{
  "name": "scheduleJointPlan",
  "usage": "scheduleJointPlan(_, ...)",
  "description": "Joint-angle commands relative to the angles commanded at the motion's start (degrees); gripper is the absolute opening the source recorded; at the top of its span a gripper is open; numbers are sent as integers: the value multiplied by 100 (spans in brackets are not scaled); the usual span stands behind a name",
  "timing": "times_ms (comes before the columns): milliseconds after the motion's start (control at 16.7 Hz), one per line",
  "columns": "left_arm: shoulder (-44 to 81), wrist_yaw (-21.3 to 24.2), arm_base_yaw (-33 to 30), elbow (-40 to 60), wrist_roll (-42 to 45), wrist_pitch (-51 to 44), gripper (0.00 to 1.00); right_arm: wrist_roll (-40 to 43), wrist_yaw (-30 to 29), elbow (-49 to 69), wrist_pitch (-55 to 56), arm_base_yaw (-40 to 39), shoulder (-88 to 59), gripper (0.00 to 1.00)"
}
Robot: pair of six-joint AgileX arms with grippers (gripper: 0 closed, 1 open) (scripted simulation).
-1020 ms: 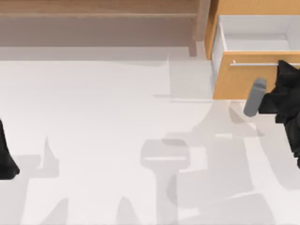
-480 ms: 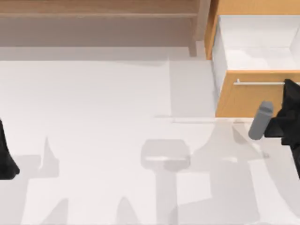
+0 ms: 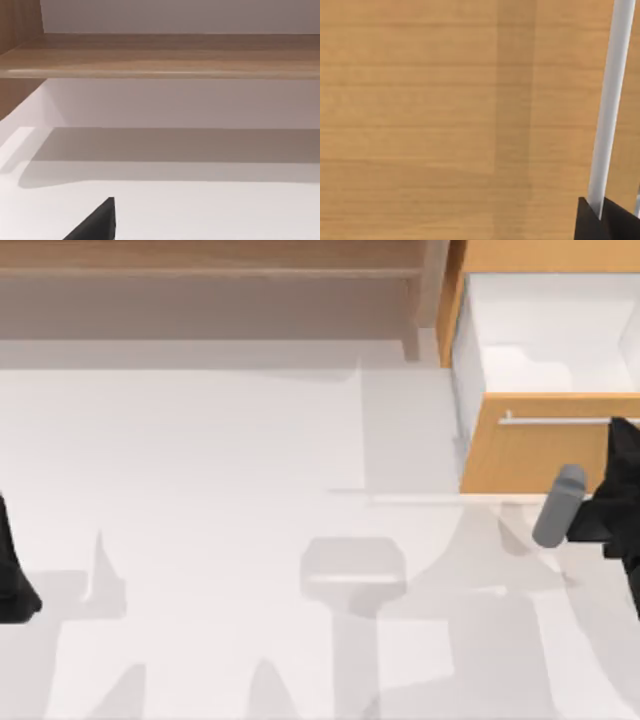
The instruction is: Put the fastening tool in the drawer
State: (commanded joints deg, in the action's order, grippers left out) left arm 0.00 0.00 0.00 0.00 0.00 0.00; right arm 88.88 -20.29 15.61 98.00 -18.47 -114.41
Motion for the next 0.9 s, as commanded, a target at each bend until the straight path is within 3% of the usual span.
scheduleJointPlan(660, 0, 0, 0, 0, 0, 0, 100, 0, 0, 0, 0, 0, 0, 98)
scheduleJointPlan(900, 0, 0, 0, 0, 0, 0, 100, 0, 0, 0, 0, 0, 0, 100)
